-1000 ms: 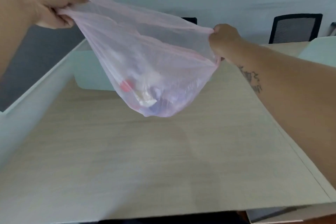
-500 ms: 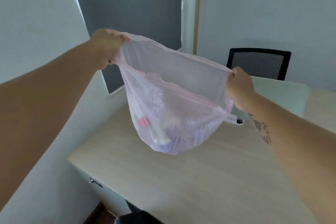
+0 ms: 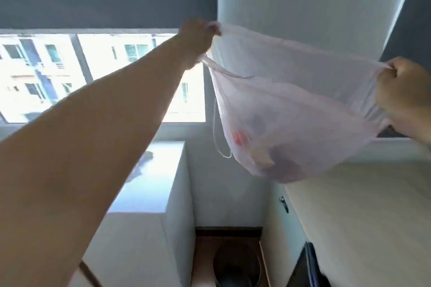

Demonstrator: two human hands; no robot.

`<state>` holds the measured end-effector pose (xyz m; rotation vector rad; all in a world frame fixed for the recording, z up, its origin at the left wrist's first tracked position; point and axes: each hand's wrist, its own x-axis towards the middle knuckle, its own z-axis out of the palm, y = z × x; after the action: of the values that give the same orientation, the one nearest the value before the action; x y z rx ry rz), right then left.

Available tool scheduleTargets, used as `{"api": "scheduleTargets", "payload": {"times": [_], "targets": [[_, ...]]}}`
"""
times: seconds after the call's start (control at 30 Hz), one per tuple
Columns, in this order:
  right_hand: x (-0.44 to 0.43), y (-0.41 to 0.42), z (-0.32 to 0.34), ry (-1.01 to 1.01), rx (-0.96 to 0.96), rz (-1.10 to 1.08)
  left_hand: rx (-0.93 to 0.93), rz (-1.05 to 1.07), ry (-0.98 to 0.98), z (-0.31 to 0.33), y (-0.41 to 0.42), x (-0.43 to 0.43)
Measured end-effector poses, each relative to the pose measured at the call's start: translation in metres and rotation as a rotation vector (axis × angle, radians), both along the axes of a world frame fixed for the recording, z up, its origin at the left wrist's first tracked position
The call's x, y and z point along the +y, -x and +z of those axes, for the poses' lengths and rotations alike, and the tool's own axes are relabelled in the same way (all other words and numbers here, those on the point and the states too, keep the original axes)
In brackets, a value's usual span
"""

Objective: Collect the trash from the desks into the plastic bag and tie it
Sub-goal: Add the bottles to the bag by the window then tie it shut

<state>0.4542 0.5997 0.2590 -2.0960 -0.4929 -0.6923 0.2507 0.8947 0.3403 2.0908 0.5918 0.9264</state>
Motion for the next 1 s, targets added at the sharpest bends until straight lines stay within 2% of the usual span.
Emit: {"api": "scheduleTargets", "payload": {"times": [0.13, 0.3, 0.57, 0.67, 0.77, 0.9, 1.0], "targets": [[0.117, 0.059, 0.017, -0.028, -0.039, 0.209, -0.068, 0.29, -0.086, 0.026, 0.125, 0.069], [0.266, 0.165, 0.024, -0.1, -0.05, 0.533, 0.003, 0.575, -0.146, 0.036, 0.284, 0.144], [0.487, 0.335, -0.035, -0.053, 0.078, 0.865, 0.22, 0.921, -0.162, 0.014, 0.49, 0.279], [0.558, 0.387, -0.052, -0.009, 0.067, 0.938, 0.263, 0.969, -0.103, 0.009, 0.544, 0.338], [0.615, 0.423, -0.056, -0.044, 0.039, 0.94, 0.211, 0.976, -0.123, 0.013, 0.578, 0.388], [0.673, 0.445, -0.071, -0.076, 0.071, 0.877, 0.184, 1.014, -0.238, 0.007, 0.587, 0.434], [0.702, 0.449, -0.097, -0.006, 0.111, 0.9, 0.165, 1.008, -0.27, -0.016, 0.586, 0.461]]}}
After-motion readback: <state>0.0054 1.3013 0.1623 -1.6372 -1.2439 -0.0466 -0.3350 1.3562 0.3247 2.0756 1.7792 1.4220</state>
